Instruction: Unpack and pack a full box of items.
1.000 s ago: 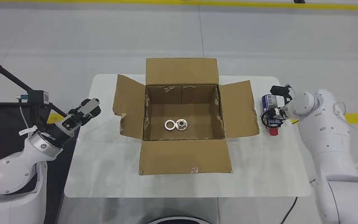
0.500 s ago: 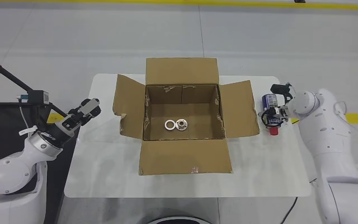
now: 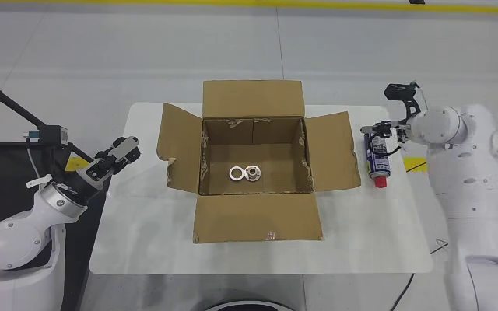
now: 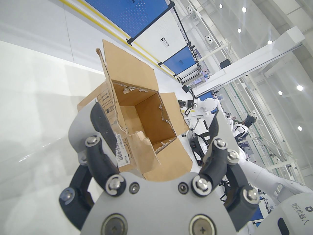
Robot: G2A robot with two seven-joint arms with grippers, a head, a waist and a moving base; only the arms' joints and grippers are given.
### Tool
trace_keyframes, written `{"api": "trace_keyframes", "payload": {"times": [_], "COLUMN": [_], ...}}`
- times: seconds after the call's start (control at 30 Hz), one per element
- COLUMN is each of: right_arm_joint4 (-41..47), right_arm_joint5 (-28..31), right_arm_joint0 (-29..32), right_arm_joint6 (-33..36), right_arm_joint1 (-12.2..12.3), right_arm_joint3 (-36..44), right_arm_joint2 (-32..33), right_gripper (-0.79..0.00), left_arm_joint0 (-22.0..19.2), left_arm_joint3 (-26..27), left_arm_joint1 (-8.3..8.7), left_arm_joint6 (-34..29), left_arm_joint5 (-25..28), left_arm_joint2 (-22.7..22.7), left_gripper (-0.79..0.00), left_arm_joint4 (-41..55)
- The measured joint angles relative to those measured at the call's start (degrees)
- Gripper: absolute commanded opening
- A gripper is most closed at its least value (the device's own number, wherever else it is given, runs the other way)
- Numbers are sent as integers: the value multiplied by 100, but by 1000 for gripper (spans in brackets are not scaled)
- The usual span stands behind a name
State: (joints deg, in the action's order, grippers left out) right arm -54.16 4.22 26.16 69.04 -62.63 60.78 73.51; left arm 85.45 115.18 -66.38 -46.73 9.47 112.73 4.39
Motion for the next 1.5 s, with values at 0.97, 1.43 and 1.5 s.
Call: {"api": "trace_keyframes", "payload": {"times": [0.97, 1.43, 1.5], "right_arm_joint4": [1724, 1685, 1777], "right_arm_joint5": [-102, 12, 82], "right_arm_joint0": [-439, -949, -1037], "right_arm_joint6": [426, -256, -288], "right_arm_joint1": [-816, -1733, -1857], "right_arm_joint3": [2347, 506, 221], "right_arm_joint2": [-3366, -4858, -4936], "right_gripper": [-203, -314, -332], "left_arm_joint0": [0, 0, 0], "left_arm_joint3": [0, 0, 0], "left_arm_joint1": [0, 0, 0], "left_arm_joint6": [0, 0, 0], "left_arm_joint5": [0, 0, 0], "left_arm_joint2": [0, 0, 0], "left_gripper": [0, 0, 0], "left_arm_joint4": [0, 0, 0]}}
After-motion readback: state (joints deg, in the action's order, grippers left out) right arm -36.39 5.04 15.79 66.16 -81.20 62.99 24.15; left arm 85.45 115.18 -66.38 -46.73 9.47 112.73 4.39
